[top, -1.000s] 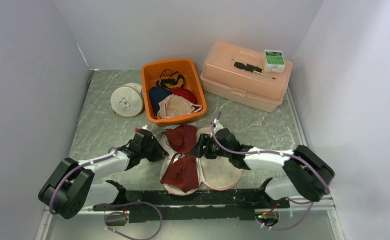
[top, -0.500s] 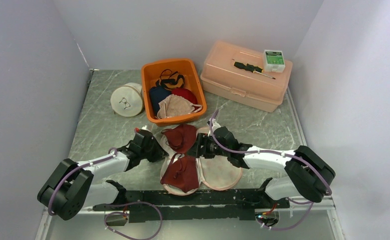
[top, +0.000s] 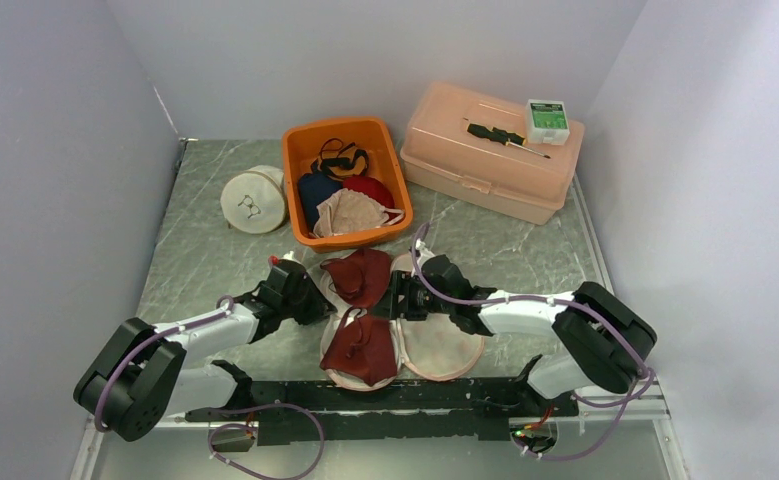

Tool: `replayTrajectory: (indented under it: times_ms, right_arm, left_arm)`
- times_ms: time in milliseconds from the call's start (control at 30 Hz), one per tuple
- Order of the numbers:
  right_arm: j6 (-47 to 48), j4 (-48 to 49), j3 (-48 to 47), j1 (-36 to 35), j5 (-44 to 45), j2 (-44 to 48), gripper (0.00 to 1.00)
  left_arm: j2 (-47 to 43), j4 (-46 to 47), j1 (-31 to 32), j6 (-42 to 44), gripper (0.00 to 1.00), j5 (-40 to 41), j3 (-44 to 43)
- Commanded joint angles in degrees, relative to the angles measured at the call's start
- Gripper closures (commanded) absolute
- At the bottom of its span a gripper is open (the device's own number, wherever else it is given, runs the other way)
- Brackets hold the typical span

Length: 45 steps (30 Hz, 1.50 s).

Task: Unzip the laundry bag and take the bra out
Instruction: Pick up the bra from the laundry bag.

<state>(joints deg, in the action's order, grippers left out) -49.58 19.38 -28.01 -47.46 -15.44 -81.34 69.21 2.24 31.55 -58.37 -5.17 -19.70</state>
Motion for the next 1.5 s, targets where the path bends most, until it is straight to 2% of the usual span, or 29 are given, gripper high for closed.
replayTrajectory:
  times_ms: [0, 100, 267, 467, 633, 867, 967, 1300, 1467]
  right_arm:
    - [-0.23, 3.38, -1.22, -0.09, -0.67, -0.37, 0.31]
    - [0.07, 5.31, -1.28, -0.09, -2.70, -1.06, 0.34]
    - [-0.42, 7.96, -2.70, -0.09, -5.84, -4.04, 0.45]
    - [-1.19, 9.31, -4.36, -0.05, -7.60, -7.55, 0.45]
    - [-1.42, 9.41, -5.31, -0.08, -8.78, -9.76, 0.41]
    - [-1.86, 9.52, -5.66, -0.06, -9.06, -11.41, 0.45]
    - [-1.97, 10.48, -5.73, -0.09, -8.76, -11.73, 0.54]
    - [-1.04, 10.21, -4.92, -0.08, -7.82, -8.35, 1.00]
    - [2.33, 5.26, -4.39, -0.08, -7.82, -3.53, 1.00]
  left_arm:
    - [1.58, -8.06, 0.61, 0.89, 0.89, 2.36, 2.48]
    - [1.44, -7.97, 0.70, 0.84, 0.89, 2.29, 2.56]
    - [1.76, -7.63, 1.11, 0.87, 0.89, 2.18, 2.35]
    - [1.75, -7.34, 1.79, 0.55, 0.89, 2.27, 2.16]
    - [2.13, -7.26, 2.16, 0.60, 0.89, 2.49, 1.96]
    - [2.19, -6.75, 2.42, 0.36, 0.90, 2.45, 2.21]
    - [2.32, -6.52, 2.50, 0.27, 0.90, 2.53, 2.32]
    - [0.92, -8.03, 2.73, 0.26, 0.90, 3.20, 2.09]
    - [0.05, -9.27, 2.72, 0.36, 0.90, 3.67, 1.77]
